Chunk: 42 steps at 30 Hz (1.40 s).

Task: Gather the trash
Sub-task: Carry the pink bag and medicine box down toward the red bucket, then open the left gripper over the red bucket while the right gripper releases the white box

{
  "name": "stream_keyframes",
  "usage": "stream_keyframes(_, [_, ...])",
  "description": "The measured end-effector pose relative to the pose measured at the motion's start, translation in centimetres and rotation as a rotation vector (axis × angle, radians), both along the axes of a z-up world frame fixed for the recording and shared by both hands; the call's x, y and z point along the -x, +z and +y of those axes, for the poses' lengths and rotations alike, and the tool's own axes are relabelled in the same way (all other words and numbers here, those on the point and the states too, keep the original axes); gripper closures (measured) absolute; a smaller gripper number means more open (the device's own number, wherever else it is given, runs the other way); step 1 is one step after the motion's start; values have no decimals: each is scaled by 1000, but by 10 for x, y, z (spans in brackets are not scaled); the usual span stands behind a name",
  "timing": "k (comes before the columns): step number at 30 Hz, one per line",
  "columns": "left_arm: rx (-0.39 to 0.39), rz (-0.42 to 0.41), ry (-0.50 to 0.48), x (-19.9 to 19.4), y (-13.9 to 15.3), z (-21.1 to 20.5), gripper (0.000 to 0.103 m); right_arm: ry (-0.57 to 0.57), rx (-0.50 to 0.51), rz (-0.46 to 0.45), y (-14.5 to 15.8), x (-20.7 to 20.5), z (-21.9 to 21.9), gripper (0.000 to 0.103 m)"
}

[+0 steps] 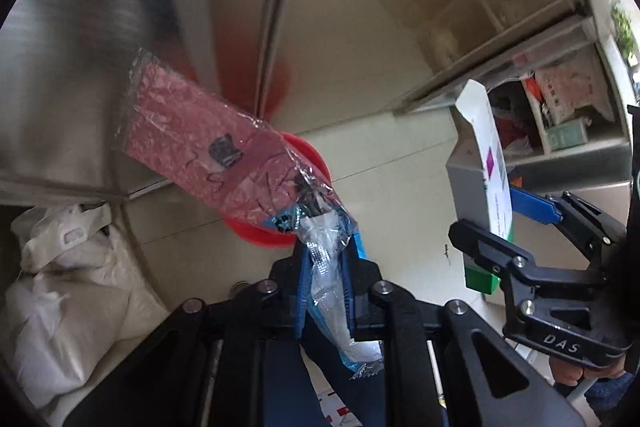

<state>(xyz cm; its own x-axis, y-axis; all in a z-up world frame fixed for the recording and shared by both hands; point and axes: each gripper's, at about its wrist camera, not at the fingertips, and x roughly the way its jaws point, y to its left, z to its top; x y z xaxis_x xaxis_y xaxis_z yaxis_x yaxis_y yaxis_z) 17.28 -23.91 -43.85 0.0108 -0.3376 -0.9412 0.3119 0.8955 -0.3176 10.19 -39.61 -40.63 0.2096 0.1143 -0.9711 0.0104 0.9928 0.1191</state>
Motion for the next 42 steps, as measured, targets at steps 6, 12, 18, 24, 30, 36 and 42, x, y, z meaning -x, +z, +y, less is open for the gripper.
stream_keyframes(6, [-3,-9,-1,-11,-50,-15,90,-27,11,13,-52,-5,-26,40])
stream_keyframes(12, [23,12,-10,-17,-84,-23,89,-53,18,17,-82,-12,-40,40])
stream_keyframes(18, [4,12,-4,-19,-93,-25,74,-59,39,26,-78,-9,-30,40])
stream_keyframes(24, [7,28,-12,-18,-94,-25,72,-53,51,31,-71,-1,-24,40])
stream_keyframes(30, [10,-15,-3,-14,-80,-11,68,-39,57,27,-67,1,-7,40])
stream_keyframes(36, [13,-61,25,-12,-63,16,22,2,63,24,-56,-2,13,40])
stream_keyframes(42, [-4,-87,74,-17,-62,47,13,42,67,10,-53,-15,42,40])
